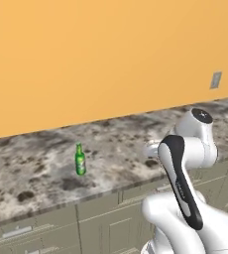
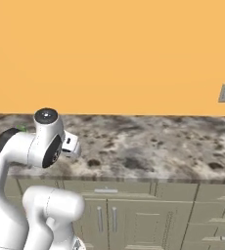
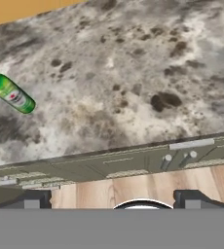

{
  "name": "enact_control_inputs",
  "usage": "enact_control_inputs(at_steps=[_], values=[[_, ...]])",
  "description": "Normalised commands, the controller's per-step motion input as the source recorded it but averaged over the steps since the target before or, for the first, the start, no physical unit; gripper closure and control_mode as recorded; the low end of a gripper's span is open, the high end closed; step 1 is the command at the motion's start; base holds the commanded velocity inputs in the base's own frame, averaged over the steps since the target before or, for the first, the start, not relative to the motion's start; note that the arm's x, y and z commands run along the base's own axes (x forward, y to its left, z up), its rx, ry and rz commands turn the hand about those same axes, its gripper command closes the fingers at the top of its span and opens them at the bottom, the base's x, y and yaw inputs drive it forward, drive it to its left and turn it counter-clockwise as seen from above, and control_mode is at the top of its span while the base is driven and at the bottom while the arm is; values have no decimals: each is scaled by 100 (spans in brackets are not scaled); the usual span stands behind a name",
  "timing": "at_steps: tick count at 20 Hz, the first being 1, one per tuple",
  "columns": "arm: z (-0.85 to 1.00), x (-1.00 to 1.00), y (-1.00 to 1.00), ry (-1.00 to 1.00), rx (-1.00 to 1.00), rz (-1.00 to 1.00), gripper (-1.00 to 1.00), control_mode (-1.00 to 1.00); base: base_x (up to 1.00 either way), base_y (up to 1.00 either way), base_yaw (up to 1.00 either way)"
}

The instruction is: Place the drinks on the dining counter in a tight cluster.

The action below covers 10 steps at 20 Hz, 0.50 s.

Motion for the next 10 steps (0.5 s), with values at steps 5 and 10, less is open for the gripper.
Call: enact_control_inputs(at_steps=[5,10], values=[[0,0,0,0,0,0,-100,100,42,43,9],[0,0,0,0,0,0,-100,100,11,44,8]])
